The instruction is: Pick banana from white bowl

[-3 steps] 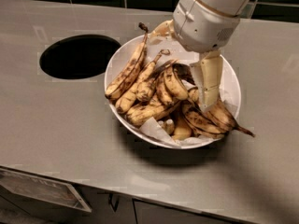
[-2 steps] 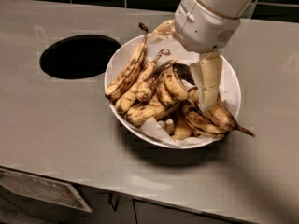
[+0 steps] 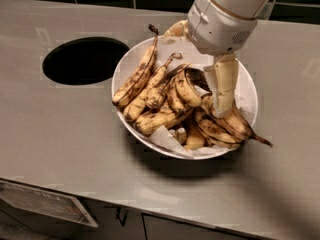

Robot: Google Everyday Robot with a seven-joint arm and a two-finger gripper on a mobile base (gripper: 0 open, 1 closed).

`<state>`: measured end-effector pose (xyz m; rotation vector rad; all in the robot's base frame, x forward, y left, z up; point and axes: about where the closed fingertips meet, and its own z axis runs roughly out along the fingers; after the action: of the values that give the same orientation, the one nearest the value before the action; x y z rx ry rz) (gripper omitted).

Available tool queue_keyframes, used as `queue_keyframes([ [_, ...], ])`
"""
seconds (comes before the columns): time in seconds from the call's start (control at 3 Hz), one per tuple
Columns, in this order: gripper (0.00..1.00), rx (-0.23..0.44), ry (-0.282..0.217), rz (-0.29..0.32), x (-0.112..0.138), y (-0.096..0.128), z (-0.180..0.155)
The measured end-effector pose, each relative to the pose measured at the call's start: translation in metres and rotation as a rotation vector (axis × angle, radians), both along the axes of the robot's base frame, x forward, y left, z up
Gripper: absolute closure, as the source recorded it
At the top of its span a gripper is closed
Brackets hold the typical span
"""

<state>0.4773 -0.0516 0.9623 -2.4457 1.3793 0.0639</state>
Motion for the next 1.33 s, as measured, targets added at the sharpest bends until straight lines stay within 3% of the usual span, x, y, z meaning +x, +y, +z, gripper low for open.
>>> queue_keyframes([
  [0.67,0.0,-0.042,-0.064,0.037,-0.001,-0.006,0.031],
  [1.33,0.0,-0.028,-0.064,0.128,0.007,0.005,0.019],
])
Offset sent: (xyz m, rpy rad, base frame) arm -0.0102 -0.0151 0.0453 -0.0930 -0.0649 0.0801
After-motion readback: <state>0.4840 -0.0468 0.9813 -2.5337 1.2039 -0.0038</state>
